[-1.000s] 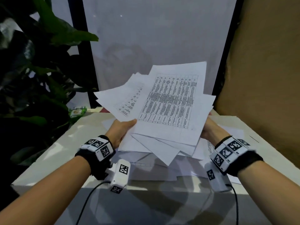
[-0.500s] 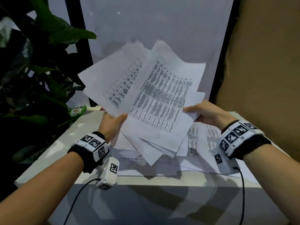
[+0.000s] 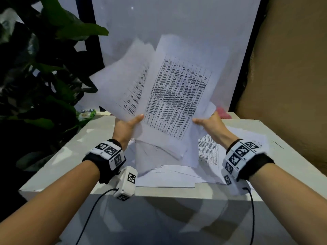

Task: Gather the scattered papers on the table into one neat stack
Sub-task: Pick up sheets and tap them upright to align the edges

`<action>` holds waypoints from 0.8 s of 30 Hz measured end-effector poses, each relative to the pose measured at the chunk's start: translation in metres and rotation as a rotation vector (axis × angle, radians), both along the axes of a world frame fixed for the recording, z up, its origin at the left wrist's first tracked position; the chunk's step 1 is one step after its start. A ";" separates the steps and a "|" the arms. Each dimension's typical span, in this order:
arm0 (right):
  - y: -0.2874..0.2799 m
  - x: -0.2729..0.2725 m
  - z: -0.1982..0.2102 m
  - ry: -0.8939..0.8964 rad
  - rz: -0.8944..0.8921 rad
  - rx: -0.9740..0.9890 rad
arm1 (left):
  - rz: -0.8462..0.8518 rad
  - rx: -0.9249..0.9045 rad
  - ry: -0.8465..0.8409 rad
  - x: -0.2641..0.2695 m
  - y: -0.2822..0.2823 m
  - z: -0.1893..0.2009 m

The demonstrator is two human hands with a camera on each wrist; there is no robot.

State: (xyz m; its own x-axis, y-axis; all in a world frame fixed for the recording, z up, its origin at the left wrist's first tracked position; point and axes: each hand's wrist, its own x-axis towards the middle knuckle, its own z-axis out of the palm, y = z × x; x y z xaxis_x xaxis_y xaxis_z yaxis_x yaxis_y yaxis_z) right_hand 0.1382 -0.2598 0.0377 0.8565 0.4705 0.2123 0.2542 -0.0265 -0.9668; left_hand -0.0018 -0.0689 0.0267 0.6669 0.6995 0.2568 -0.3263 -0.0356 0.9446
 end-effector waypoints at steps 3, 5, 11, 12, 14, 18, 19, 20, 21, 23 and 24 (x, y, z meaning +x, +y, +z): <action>-0.002 -0.001 -0.007 -0.030 -0.014 -0.012 | 0.025 0.071 0.123 -0.002 0.007 -0.007; -0.002 -0.001 -0.008 -0.035 -0.014 0.027 | 0.072 0.104 0.179 -0.003 0.010 -0.009; -0.004 0.005 0.000 0.013 0.018 0.037 | 0.067 -0.081 0.020 -0.004 0.015 0.003; -0.004 0.005 -0.001 0.034 0.037 0.017 | 0.038 -0.074 0.002 -0.005 0.014 0.001; -0.004 0.002 -0.005 0.052 0.059 -0.018 | -0.022 -0.026 0.005 -0.005 0.007 -0.001; -0.005 -0.003 -0.002 0.048 0.028 -0.013 | 0.078 -0.019 0.118 -0.003 0.012 -0.013; -0.007 -0.002 0.002 0.046 0.010 -0.003 | 0.109 -0.006 0.178 -0.003 0.015 -0.013; -0.008 0.000 0.008 0.027 -0.022 0.001 | 0.130 0.012 0.226 -0.005 0.017 -0.014; -0.009 0.003 0.013 0.020 -0.048 0.007 | 0.137 0.034 0.255 -0.005 0.021 -0.016; -0.012 0.005 0.024 -0.005 -0.061 0.009 | 0.114 0.035 0.240 -0.006 0.024 -0.017; -0.012 0.007 0.030 -0.032 -0.061 -0.003 | 0.100 0.039 0.229 -0.007 0.023 -0.016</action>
State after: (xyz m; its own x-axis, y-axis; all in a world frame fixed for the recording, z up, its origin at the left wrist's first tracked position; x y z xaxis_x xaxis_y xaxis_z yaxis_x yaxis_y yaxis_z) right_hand 0.1448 -0.2721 0.0673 0.8763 0.4183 0.2389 0.2832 -0.0462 -0.9579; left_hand -0.0086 -0.0463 0.0107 0.6385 0.7577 0.1353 -0.0973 -0.0949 0.9907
